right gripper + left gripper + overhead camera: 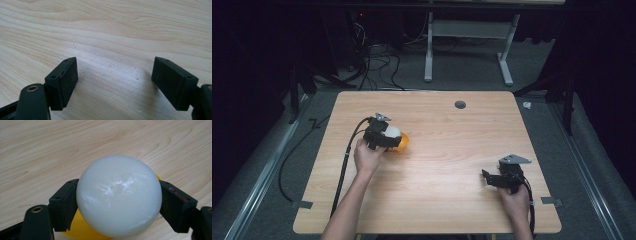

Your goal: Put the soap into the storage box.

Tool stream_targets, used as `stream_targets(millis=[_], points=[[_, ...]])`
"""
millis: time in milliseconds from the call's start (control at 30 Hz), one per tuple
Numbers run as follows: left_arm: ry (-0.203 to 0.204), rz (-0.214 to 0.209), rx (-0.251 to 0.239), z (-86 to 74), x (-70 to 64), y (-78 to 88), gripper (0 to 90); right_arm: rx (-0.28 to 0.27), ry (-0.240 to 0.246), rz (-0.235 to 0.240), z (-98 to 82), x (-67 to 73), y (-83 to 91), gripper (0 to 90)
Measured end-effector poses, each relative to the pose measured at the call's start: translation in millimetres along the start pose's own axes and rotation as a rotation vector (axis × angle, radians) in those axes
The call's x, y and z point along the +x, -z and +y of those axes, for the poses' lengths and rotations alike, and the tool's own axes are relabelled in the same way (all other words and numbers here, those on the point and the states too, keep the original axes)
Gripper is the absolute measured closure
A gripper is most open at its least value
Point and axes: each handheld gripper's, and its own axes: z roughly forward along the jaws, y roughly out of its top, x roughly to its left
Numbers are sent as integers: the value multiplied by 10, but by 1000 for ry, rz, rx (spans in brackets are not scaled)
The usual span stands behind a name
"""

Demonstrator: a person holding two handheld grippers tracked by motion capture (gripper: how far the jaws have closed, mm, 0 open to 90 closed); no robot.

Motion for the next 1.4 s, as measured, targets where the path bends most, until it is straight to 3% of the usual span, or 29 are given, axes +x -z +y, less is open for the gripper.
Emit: stream_targets(millis=[1100,1400], points=[[12,36,67,-77,-3,-247,238,0,0,0,0,0,0,220],[15,37,34,-75,9,-188,236,0,3,-1,0,2,-1,220]])
